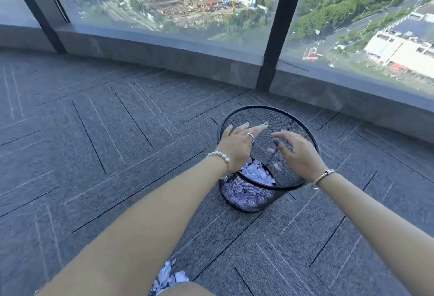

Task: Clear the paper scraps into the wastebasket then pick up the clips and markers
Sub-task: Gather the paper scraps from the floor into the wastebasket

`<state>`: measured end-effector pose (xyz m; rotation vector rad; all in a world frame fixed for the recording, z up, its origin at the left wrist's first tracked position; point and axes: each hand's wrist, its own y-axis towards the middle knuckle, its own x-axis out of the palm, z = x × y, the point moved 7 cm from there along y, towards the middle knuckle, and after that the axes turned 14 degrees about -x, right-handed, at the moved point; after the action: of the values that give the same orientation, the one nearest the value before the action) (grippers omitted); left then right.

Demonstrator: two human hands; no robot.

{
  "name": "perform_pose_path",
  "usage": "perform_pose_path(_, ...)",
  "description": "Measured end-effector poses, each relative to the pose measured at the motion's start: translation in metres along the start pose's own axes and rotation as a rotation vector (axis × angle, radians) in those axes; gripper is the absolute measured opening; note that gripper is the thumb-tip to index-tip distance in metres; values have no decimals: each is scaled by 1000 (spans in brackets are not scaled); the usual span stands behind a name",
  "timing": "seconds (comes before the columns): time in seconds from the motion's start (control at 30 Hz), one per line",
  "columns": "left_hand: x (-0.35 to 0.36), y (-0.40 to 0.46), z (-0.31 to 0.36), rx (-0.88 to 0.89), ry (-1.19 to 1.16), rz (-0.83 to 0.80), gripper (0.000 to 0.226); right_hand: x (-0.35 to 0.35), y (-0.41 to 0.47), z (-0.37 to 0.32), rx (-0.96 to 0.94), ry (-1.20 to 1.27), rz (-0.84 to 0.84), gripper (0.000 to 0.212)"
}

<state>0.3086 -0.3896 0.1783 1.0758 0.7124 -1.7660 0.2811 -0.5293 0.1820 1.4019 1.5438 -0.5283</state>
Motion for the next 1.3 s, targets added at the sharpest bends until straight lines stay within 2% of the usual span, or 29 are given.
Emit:
perform_pose_path(0.13,-7,-3,11,25,-15,59,75,-1,-2,-4,-8,-50,34,20)
perform_pose_path(0.3,12,2,9,65,-42,34,51,3,-14,6,33,-91,40,21)
perform_pose_path(0.5,2,-3,6,97,-42,87,44,0,-24,-5,54,32,54,34)
perform_pose_path(0.67,-47,-26,-16,114,-55,242,40,-7,-2,-60,-95,118,152,31)
perform_pose_path(0.87,-96,-78,-93,-11,-44,345,38,29,28,-156,-226,338,209,29)
perform_pose_path(1.07,-81,-156,-206,-171,3,280,38,140,21,-219,-297,507,1,32)
perform_pose_path(1.17,-38,-199,-262,-293,2,215,40,220,-4,-225,-261,497,-162,36)
perform_pose_path(1.3,35,-256,-320,-379,108,105,57,325,-45,-222,-316,409,-409,50)
